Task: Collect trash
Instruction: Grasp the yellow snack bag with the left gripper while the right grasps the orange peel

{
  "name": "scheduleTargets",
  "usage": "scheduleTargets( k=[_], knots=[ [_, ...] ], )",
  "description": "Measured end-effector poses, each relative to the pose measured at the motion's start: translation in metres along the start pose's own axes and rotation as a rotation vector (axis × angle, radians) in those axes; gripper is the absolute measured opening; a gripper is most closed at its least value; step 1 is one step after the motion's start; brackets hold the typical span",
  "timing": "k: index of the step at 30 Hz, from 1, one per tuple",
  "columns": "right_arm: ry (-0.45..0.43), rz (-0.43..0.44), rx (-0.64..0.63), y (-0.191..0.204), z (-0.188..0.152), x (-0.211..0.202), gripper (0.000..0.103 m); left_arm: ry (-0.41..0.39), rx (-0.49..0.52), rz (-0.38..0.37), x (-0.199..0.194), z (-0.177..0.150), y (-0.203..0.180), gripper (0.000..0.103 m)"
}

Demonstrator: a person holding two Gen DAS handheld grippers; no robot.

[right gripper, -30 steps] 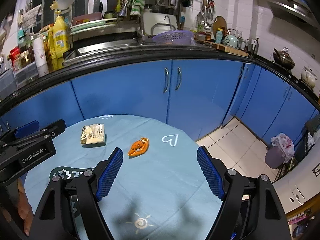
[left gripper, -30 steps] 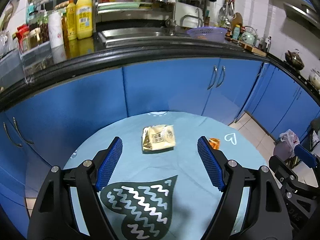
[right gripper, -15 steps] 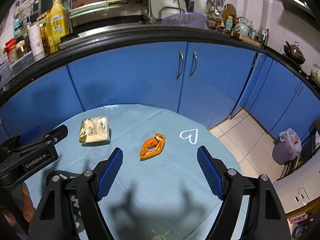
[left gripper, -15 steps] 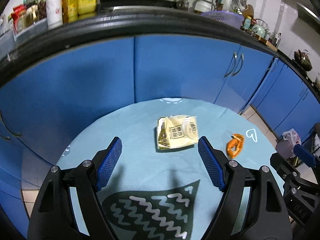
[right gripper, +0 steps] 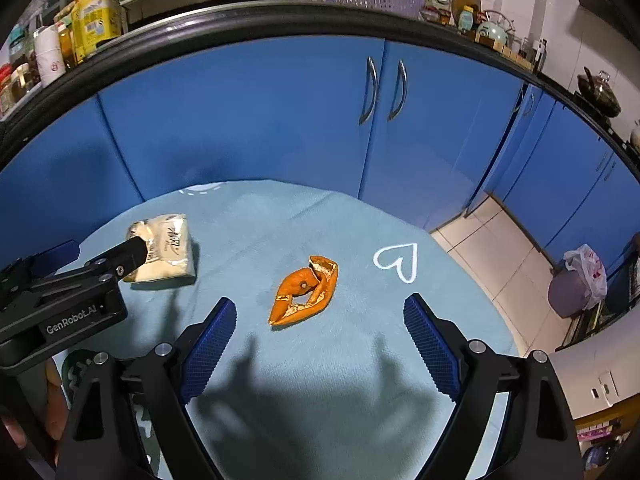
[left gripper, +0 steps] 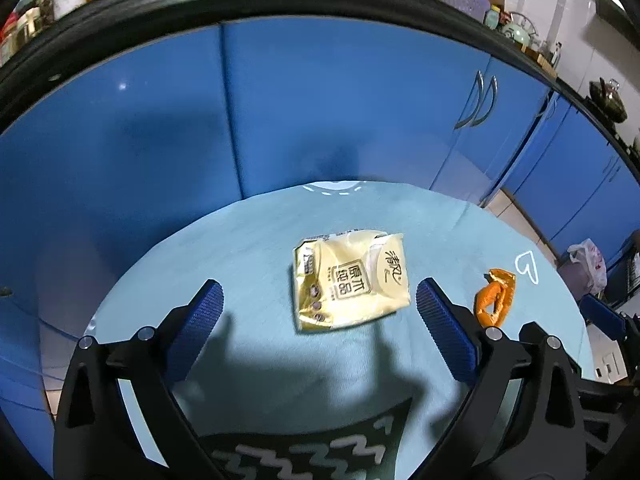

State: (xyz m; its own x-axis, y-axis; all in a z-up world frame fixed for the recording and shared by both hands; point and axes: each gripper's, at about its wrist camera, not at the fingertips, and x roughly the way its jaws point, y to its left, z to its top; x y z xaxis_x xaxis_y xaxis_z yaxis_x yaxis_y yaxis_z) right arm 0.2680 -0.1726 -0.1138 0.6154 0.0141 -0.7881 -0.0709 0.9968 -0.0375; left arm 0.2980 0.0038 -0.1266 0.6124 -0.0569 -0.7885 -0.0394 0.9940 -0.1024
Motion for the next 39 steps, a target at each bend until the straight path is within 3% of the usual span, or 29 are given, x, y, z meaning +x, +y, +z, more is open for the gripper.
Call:
scheduleTargets(
  k=[15, 25, 30, 33, 38, 39],
  knots=[
    [0.059, 0.028, 0.039, 0.0, 0.011, 0.041, 0.084, 0.088, 0.053, 0.029, 0.048, 0.011, -0.003, 0.097],
    [0.09, 0.042, 0.093, -0.012, 0.009, 0.061, 0.084, 0.069, 0.064, 0.025, 0.055, 0.009, -0.001, 0.098],
    [0.094, 0.037, 0.081, -0.013, 0.006, 0.063, 0.082, 0.058, 0.054, 0.008, 0.051, 0.004, 0.006, 0.093],
    [0.095, 0.022, 0.055, -0.01, 0.004, 0.063, 0.069, 0.052, 0.062, 0.003, 0.049, 0.001, 0.004, 0.085],
    [0.089, 0.038, 0.036, -0.005, 0.003, 0.059, 0.038, 0.048, 0.074, -0.009, 0.043, -0.001, -0.001, 0.071],
    [0.087, 0.031, 0.03, -0.004, 0.002, 0.058, 0.037, 0.048, 0.073, -0.014, 0.041, -0.002, -0.001, 0.065]
  ],
)
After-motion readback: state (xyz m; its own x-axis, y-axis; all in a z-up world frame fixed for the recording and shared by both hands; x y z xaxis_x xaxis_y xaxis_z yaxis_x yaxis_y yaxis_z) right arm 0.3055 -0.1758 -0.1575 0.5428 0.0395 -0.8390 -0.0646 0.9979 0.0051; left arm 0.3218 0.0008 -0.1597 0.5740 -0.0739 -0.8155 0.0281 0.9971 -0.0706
